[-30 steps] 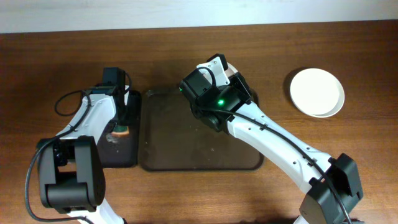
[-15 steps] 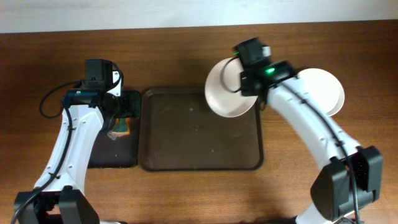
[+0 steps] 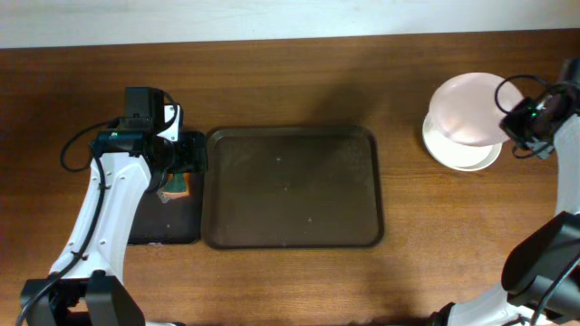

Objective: Clean dirty plates on tray and stack at the side
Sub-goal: 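Lift the plate with right gripper and stack it on the side stack, then release the plate and drop the sponge onto the small black tray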

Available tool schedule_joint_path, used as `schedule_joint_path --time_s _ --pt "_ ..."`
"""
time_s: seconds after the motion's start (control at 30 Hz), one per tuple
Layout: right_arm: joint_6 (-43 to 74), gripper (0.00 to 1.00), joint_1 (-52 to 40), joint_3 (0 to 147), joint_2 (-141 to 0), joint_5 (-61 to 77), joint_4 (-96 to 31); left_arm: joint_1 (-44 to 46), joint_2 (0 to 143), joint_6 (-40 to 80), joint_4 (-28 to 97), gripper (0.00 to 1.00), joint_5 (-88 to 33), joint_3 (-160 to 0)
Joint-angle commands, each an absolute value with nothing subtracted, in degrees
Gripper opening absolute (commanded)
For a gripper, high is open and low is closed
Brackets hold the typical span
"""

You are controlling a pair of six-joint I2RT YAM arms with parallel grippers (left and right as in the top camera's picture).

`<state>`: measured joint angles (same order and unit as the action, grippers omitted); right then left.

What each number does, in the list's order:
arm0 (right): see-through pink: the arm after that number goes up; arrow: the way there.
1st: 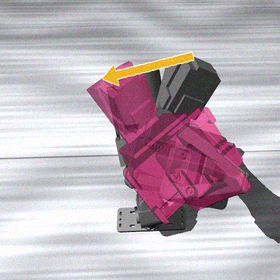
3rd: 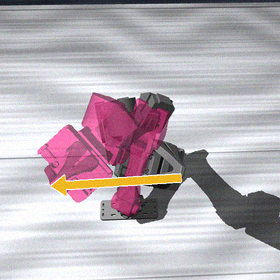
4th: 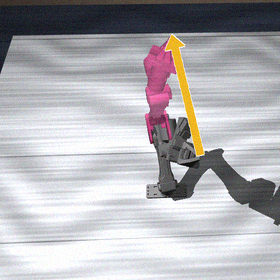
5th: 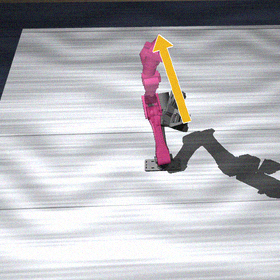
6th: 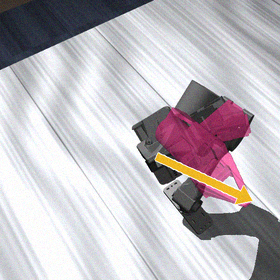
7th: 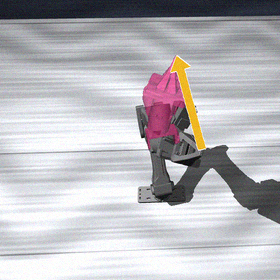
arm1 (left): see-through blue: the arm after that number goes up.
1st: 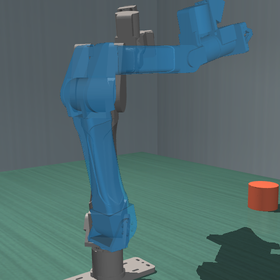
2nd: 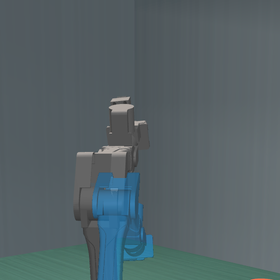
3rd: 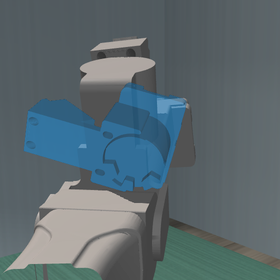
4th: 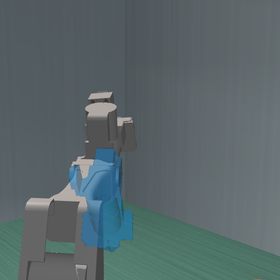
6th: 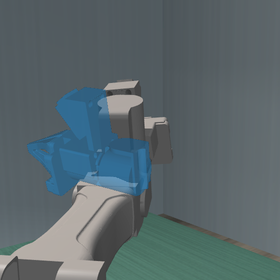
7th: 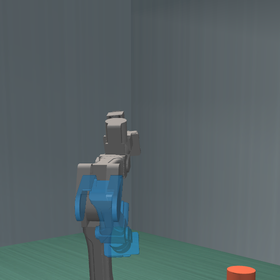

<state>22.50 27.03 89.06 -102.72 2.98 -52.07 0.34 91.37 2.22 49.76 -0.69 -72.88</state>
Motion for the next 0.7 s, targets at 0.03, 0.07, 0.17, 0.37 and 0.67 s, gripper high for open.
schedule_joint_path --time_s 0.03,0.07,0.17,0.37,0.67 --pt "23.03 0.05 27.86 89.03 -106.19 4.12 -50.3 0.1 91.15 2.59 49.82 1.0 -1.34 -73.23" --pt "23.03 0.09 27.81 89.03 -106.61 4.1 -50.04 0.1 91.15 2.59 49.82 1.0 -1.34 -73.23" --pt "23.03 0.47 27.77 89.03 -107.22 4.34 -49.23 0.1 91.15 2.59 49.82 1.0 -1.34 -73.23" --pt "15.94 0.61 26.11 89.03 -107.22 21.89 -52.07 0.1 91.15 2.61 49.71 1.0 -1.34 -73.23" --pt "4.91 0.99 4.03 89.03 -107.2 14.57 -68.05 0.08 91.15 9.85 55.44 1.0 -1.37 -73.23"
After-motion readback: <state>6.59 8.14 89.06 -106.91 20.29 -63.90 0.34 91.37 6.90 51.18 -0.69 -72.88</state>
